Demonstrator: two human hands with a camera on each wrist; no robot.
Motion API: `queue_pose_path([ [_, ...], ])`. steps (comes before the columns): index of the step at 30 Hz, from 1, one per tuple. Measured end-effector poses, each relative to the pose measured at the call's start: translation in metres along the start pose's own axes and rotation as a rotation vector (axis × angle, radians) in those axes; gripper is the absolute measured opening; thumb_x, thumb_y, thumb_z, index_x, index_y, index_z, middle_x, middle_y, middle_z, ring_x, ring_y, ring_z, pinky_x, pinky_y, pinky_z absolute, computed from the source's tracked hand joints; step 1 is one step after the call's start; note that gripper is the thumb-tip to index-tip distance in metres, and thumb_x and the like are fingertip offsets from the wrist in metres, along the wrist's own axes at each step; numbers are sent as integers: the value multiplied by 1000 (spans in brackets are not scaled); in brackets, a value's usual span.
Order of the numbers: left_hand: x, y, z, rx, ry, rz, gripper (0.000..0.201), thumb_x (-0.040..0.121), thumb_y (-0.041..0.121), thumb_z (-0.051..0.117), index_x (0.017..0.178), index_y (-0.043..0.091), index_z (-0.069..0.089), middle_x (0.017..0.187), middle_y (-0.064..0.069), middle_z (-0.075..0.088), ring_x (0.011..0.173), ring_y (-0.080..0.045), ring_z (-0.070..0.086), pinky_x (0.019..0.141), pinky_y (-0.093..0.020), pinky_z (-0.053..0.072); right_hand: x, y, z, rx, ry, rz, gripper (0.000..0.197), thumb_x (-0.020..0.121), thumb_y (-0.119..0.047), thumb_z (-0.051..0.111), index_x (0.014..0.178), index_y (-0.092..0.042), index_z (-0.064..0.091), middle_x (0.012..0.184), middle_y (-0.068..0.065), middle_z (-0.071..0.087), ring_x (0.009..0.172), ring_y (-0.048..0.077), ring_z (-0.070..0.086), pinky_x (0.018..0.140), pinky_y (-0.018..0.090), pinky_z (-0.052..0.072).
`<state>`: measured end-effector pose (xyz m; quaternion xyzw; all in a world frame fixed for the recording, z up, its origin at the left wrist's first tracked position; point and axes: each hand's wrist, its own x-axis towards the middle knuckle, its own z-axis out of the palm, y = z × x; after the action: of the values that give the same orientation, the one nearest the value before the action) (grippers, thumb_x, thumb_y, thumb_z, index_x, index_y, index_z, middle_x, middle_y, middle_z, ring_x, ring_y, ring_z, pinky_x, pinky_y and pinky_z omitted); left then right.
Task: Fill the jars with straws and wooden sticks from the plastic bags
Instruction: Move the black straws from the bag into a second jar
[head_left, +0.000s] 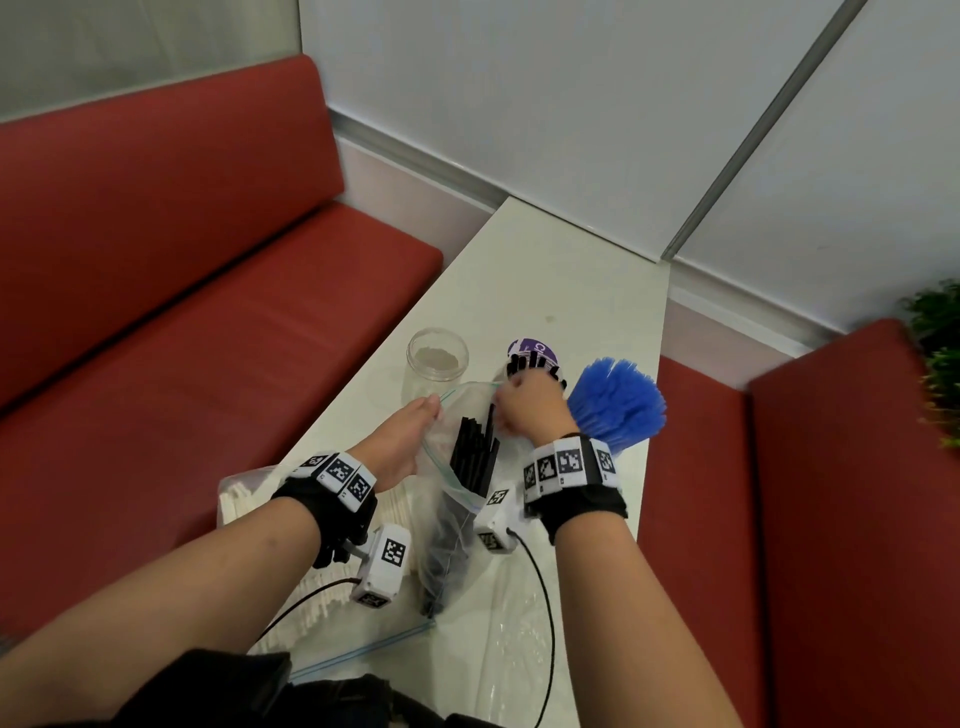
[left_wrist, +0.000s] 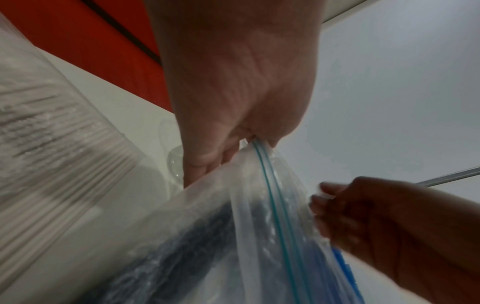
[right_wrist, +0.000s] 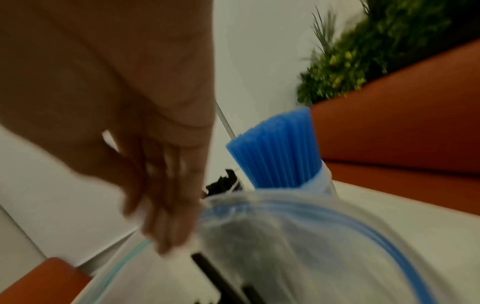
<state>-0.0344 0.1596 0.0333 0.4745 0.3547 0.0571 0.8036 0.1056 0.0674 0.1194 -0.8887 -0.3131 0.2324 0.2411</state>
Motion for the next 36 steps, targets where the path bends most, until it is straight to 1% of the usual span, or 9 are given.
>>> queue_pose_path([
  [3, -5, -1, 4, -72, 10, 19, 39, 103, 50, 31, 77, 25, 44, 108, -5, 43, 106, -27, 43, 90, -46, 33, -28, 14, 31, -41, -256, 232, 30, 97, -14, 56, 116, 7, 64, 115, 24, 70, 108, 36, 68, 87, 35, 54],
  [7, -11, -6, 9, -121, -31, 30, 39, 104, 49, 30, 77, 23, 43, 117, -12, 51, 109, -32, 49, 93, -51, 38, -43, 40, 77, 76, -183, 300, 58, 106, -29, 45, 154, 0, 30, 146, 26, 49, 128, 36, 55, 104, 38, 43],
  [10, -16, -11, 11, -165, -88, 21, 36, 105, 46, 32, 82, 22, 45, 127, -18, 61, 119, -40, 56, 101, -57, 38, -53, 52, 96, 151, -91, 381, 59, 99, -40, 55, 143, -3, 44, 136, 22, 58, 123, 36, 58, 98, 38, 47],
  [15, -21, -11, 6, -156, -27, 45, 32, 106, 33, 39, 121, 7, 53, 128, -22, 62, 117, -40, 60, 103, -63, 40, -57, 60, 93, 197, -59, 290, 35, 88, -12, 71, 120, 0, 64, 118, 19, 69, 110, 33, 65, 86, 34, 49],
  [18, -22, -7, 3, -95, 69, 82, 34, 100, 3, 45, 133, 10, 45, 107, -22, 64, 81, -29, 66, 80, -48, 57, -63, 57, 87, 187, -61, 243, 41, 90, -8, 69, 128, -1, 59, 123, 17, 67, 115, 33, 62, 87, 31, 46],
  [21, -23, 6, 9, 32, 83, 78, 59, 86, 3, 39, 137, 31, 44, 82, -6, 52, 55, -13, 43, 54, -27, 36, -69, 55, 88, 184, -60, 176, 43, 93, -3, 62, 135, -3, 54, 129, 16, 64, 121, 32, 59, 98, 35, 47],
  [26, -24, 16, 17, 556, -34, 174, 37, 83, 39, 68, 118, 32, 58, 100, 9, 59, 89, -9, 56, 66, -21, 39, -76, 55, 89, 223, -61, 107, 39, 92, -1, 62, 130, -5, 60, 122, 14, 68, 115, 29, 62, 84, 25, 42],
  [30, -16, 17, 19, 880, 239, 314, 28, 89, 34, 64, 72, 13, 58, 70, -3, 58, 71, -24, 57, 65, -31, 42, -81, 57, 88, 275, -18, 92, 36, 92, -2, 65, 128, -4, 63, 122, 14, 69, 115, 28, 63, 88, 27, 45],
  [36, -15, 20, 2, -187, 160, -77, 21, 99, 16, 45, 98, 4, 62, 87, -13, 65, 65, -24, 67, 57, -30, 56, -88, 59, 87, 302, 105, -26, 40, 91, 2, 63, 130, -5, 60, 128, 9, 65, 120, 22, 57, 101, 27, 41],
])
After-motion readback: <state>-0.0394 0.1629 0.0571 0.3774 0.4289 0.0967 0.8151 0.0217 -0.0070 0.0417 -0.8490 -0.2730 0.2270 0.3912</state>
